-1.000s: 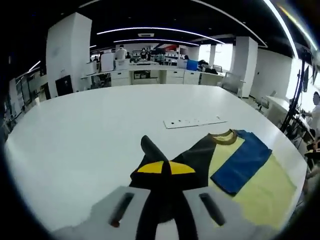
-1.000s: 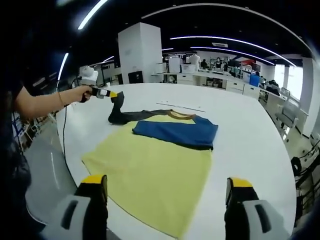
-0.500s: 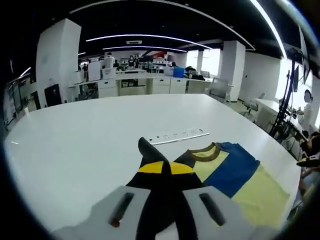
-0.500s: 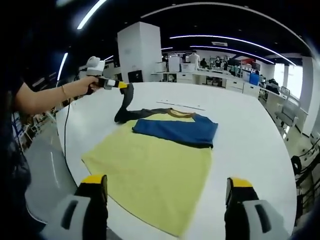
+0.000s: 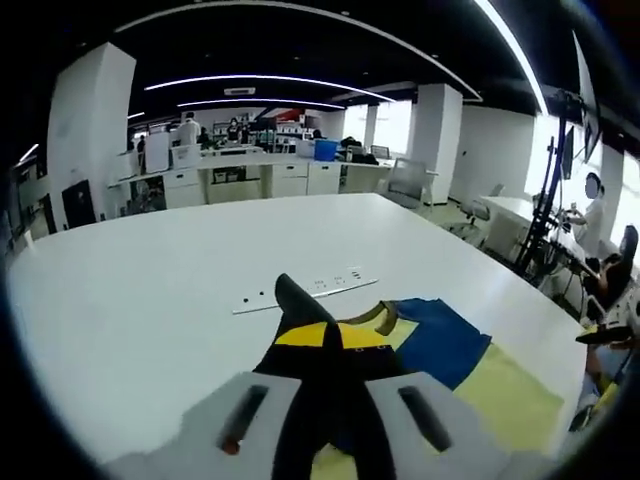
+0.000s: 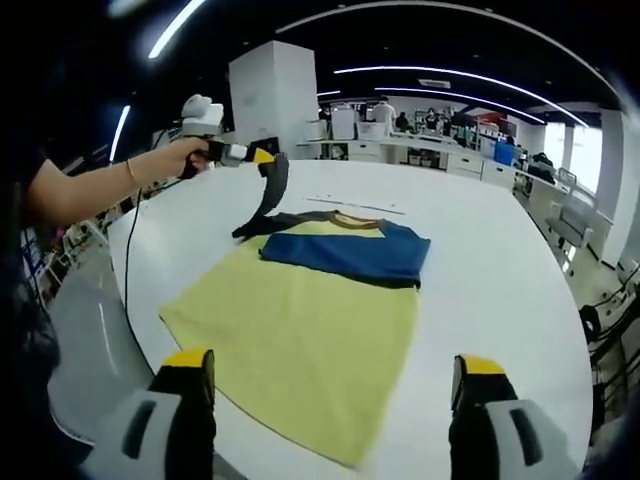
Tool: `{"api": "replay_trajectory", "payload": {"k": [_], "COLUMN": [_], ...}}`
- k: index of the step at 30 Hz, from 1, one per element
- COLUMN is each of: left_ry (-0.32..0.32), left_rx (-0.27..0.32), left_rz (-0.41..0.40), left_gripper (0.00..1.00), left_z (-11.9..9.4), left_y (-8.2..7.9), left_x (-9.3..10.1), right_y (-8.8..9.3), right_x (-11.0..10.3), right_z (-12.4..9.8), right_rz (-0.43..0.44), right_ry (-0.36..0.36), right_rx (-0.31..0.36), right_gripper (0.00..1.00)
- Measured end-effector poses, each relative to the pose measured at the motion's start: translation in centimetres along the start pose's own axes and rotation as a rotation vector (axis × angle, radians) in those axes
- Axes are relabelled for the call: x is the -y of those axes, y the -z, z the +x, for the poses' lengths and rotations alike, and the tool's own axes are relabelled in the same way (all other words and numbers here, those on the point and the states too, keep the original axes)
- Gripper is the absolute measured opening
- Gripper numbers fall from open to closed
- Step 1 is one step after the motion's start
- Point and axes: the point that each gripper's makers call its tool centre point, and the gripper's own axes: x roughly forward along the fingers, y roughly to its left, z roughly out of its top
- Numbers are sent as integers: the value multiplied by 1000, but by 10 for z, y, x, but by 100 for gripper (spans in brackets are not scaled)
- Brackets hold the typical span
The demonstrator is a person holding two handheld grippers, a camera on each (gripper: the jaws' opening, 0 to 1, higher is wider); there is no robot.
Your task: Fold the garment on the visible template until the final outline fits inside the template.
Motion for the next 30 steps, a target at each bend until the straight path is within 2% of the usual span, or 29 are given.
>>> {"api": "replay_trajectory", "payload": {"k": [8,14,17,25,30], "left_ry": [92,133,161,253,333], "left_rx": [4,-11,-21,-47,-79], "left_rz": [15,39,77,105,177], "left_gripper": [0,0,0,0,0], "left_z": [26,40,44,48,45], "left_y": [1,11,19,45,68], "left_x": [46,70,85,120,143], "right_y": [8,15,18,20,24], "right_x": [6,13,14,14,15], "right_z": [-1,-2,-2,1,1], "right_rz": [16,30,30,30,39], "right_ry": [11,23,26,21,24], "right_rx": [-15,-30,-38,-48,-51], "right_gripper": [99,99,99,99,99]}}
